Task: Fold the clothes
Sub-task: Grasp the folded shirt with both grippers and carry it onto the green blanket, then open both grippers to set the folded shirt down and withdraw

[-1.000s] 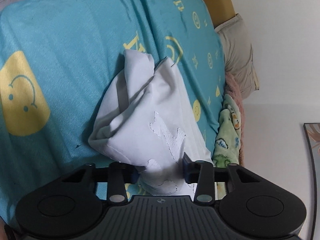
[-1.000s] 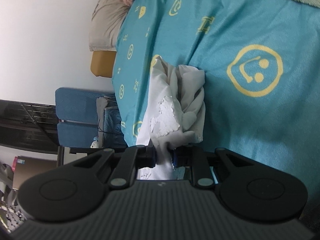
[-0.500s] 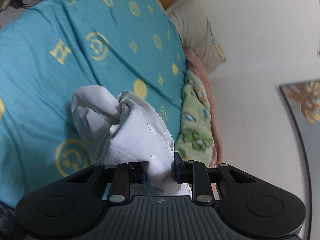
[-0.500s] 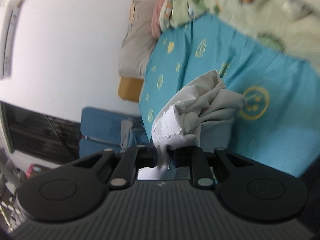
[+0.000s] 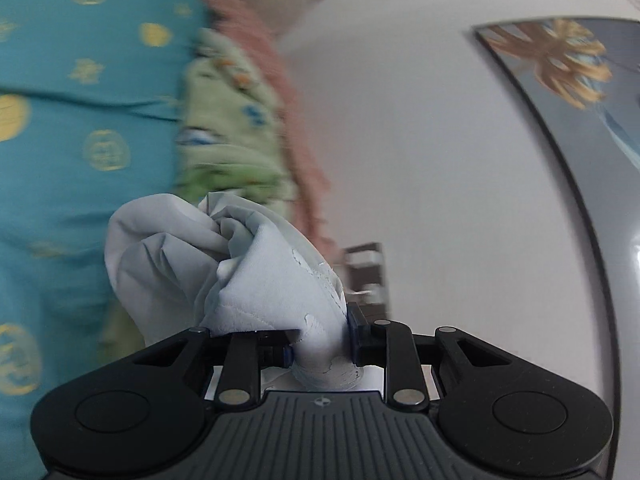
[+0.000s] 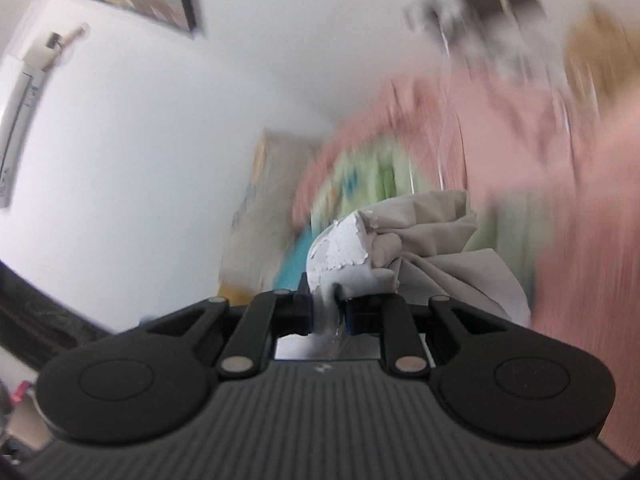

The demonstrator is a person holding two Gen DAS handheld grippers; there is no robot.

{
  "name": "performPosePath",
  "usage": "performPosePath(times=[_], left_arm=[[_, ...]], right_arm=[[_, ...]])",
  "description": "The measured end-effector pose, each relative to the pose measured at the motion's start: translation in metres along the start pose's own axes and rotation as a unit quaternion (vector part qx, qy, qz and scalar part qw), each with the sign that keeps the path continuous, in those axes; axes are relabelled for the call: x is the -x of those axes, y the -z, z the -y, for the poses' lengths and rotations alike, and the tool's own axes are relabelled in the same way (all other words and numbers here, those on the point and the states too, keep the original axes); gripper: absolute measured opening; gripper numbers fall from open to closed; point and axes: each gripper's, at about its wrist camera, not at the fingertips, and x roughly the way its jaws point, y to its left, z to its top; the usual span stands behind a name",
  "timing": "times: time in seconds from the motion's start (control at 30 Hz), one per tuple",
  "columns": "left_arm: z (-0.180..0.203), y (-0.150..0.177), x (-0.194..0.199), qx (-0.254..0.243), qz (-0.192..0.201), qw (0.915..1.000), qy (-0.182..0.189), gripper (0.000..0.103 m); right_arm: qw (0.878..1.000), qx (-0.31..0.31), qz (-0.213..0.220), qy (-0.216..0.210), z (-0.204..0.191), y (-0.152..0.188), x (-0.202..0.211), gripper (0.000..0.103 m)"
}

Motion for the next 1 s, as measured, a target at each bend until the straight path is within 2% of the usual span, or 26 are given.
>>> performPosePath(times=[0.13, 0.17, 0.23, 0.3, 0.37, 0.47, 0.53, 0.67, 0.73, 0.77, 0.8, 0.83, 0.9, 0.97, 1.0], left_arm=[[0.042, 0.010, -0.064, -0.032, -0.010, 0.9968, 0.073, 0.026], [0.046, 0.015, -0.077, -0.041, -0.011, 0.9959, 0.080, 0.026], [0.046, 0.028, -0.106, -0.070, -0.017, 0.9949, 0.070, 0.027], [0.030, 0.048, -0.131, -0.098, -0.035, 0.9937, 0.042, 0.028], [-0.003, 0.070, -0.147, -0.114, -0.066, 0.9912, 0.005, 0.028], [-0.052, 0.103, -0.164, -0.134, -0.106, 0.9843, -0.044, 0.028], [-0.073, 0.115, -0.162, -0.145, -0.109, 0.9822, -0.049, 0.030], [-0.080, 0.118, -0.150, -0.169, -0.103, 0.9785, -0.059, 0.044], [-0.071, 0.116, -0.145, -0.193, -0.102, 0.9728, -0.077, 0.055], [-0.067, 0.115, -0.142, -0.206, -0.103, 0.9691, -0.088, 0.069], [-0.054, 0.109, -0.143, -0.219, -0.102, 0.9655, -0.097, 0.081], [-0.046, 0.107, -0.138, -0.233, -0.097, 0.9622, -0.101, 0.085], [-0.029, 0.106, -0.125, -0.264, -0.086, 0.9545, -0.109, 0.095], [-0.012, 0.108, -0.110, -0.296, -0.073, 0.9453, -0.116, 0.100], [-0.003, 0.112, -0.100, -0.312, -0.064, 0.9402, -0.120, 0.102]], right_arm=[[0.993, 0.066, 0.098, -0.001, -0.010, -0.061, 0.012, 0.018], [0.990, 0.079, 0.118, 0.002, -0.008, -0.071, 0.015, 0.018], [0.987, 0.092, 0.132, 0.031, 0.010, -0.076, 0.015, 0.018], [0.983, 0.105, 0.124, 0.084, 0.035, -0.073, 0.011, 0.018], [0.980, 0.102, 0.089, 0.146, 0.069, -0.061, 0.003, 0.018], [0.980, 0.059, 0.038, 0.184, 0.119, -0.034, 0.001, 0.018], [0.980, 0.045, 0.016, 0.196, 0.142, -0.015, 0.002, 0.018], [0.978, 0.069, 0.024, 0.198, 0.144, 0.002, 0.007, 0.020], [0.977, 0.059, 0.022, 0.202, 0.142, 0.003, 0.009, 0.021], [0.977, 0.050, 0.020, 0.205, 0.140, -0.001, 0.010, 0.023], [0.976, 0.048, 0.018, 0.210, 0.137, -0.002, 0.014, 0.027], [0.976, 0.045, 0.016, 0.215, 0.134, -0.004, 0.017, 0.032], [0.975, 0.054, 0.014, 0.213, 0.122, -0.005, 0.024, 0.070], [0.975, 0.075, 0.019, 0.207, 0.106, -0.003, 0.033, 0.084], [0.974, 0.087, 0.022, 0.209, 0.097, -0.001, 0.039, 0.084]])
